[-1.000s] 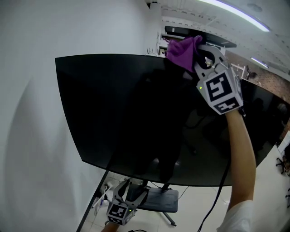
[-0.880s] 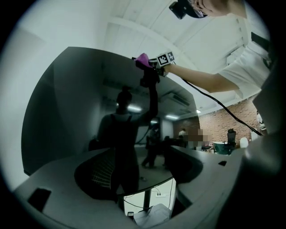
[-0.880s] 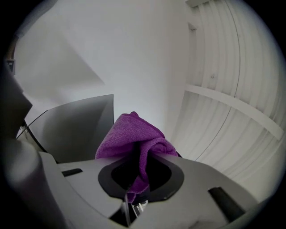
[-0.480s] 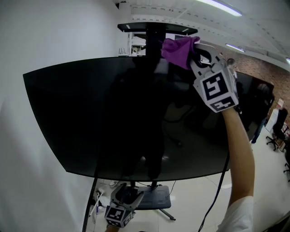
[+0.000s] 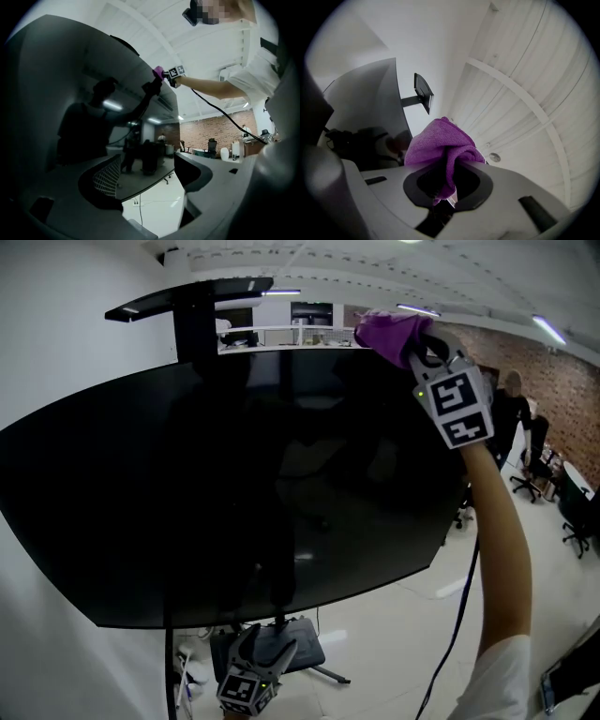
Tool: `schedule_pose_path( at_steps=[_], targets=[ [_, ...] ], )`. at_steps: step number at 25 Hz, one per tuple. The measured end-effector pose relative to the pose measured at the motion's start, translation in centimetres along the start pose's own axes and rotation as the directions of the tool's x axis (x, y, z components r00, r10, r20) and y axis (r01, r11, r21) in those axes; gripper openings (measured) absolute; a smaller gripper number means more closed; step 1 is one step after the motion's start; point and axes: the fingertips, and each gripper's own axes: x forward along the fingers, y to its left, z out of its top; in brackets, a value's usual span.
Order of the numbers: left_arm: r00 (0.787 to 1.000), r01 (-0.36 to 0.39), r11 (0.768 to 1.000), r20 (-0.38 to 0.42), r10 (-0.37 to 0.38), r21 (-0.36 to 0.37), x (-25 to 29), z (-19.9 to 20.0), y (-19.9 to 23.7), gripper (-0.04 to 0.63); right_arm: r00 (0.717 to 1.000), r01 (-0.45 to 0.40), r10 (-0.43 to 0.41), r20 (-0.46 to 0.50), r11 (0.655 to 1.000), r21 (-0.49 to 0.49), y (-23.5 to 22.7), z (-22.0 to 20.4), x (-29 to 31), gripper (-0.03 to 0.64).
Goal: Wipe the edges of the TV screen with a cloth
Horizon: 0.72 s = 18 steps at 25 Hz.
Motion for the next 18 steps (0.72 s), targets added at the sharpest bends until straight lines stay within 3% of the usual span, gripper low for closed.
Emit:
schedule_pose_path(
  at_steps=[5, 9, 15, 18],
  targets=[
    [0.997, 0.073, 0.997, -0.021, -0.073, -0.023, 3.2, 1.9, -4.6, 0.341, 0.989, 0.059, -0.061, -0.138, 0.998, -0.019, -5.6, -8.3, -1.9, 0.053],
    [0.997, 0.080, 0.996, -0.018, -0.081, -0.043, 5.3, 3.0, -6.2, 0.341, 0.966, 0.107, -0.121, -0.228, 0.992, -0.071, -9.5, -14.0, -3.0, 0.052],
    [0.996, 0.069, 0.995, -0.046, -0.072, -0.067, 7.7, 1.7, -7.7, 0.341, 0.936, 0.158, -0.114, -0.334, 0.981, 0.109, -14.0, -21.4, -3.7, 0.051],
    [0.996, 0.072, 0.995, -0.046, -0.075, -0.074, 8.9, 1.4, -8.9, 0.341, 0.920, 0.191, -0.138, -0.367, 0.975, 0.112, -15.9, -23.8, -4.3, 0.051]
  ],
)
